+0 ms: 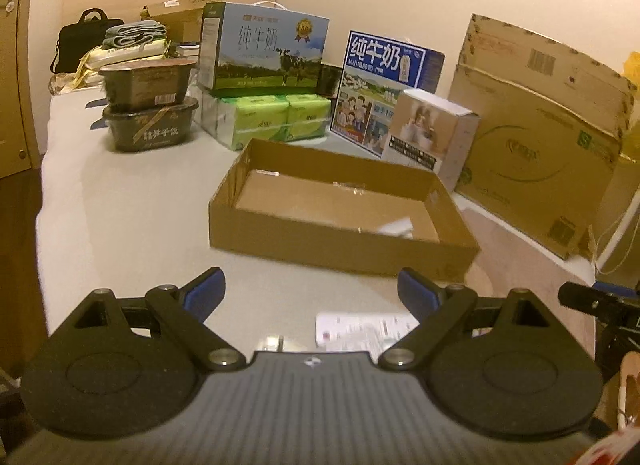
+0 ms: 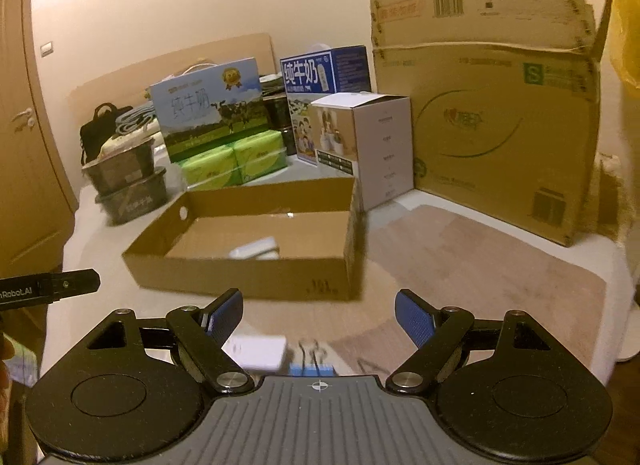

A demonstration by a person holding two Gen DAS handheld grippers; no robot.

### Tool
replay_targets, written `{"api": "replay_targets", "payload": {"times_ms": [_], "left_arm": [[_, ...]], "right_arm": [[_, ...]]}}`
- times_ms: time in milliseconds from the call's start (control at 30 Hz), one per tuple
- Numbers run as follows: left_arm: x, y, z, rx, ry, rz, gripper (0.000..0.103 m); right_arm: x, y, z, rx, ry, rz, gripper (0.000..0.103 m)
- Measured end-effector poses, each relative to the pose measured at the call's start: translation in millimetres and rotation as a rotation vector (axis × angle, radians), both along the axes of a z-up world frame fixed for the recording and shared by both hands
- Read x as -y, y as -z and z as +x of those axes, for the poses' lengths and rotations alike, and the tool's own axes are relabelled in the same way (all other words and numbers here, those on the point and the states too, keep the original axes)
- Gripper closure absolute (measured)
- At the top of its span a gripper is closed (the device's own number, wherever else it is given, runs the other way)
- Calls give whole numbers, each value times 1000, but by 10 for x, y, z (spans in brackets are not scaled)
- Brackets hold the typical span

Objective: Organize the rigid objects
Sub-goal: 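Lower the router into the cardboard tray and open the left tool, then grasp the clear floss-pick box with the left tool while the right grasps the red cat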

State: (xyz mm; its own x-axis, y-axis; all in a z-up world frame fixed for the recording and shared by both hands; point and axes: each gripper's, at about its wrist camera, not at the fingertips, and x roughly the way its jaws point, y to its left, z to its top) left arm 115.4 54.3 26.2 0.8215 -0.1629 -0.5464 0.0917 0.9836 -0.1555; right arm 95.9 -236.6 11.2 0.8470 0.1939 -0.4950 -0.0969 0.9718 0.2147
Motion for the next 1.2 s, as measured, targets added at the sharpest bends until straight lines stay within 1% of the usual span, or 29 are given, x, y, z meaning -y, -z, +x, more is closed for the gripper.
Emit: {"api": "replay_targets", "payload": {"times_ms": [100,167,267,500,700,900,1200], "left_arm": [[9,45,-197,-12,-5,4,11],[15,74,-301,-19,-10,10,11],[17,126,-465,-32,-19,20,6],[49,244,-704,-66,-16,31,4],[52,271,-788,-77,-14,30,4],[54,270,-772,-81,-15,34,4],[60,357,-704,-106,-5,39,4]], "right_arm": [[26,14,-192,1,0,-18,20],[47,38,-312,-8,4,-13,20],[67,82,-466,-20,6,-8,20],[106,236,-734,-67,9,-23,20],[175,285,-798,-78,23,-27,20],[195,305,-806,-83,26,-21,20],[100,398,-746,-107,-44,-23,20]]}}
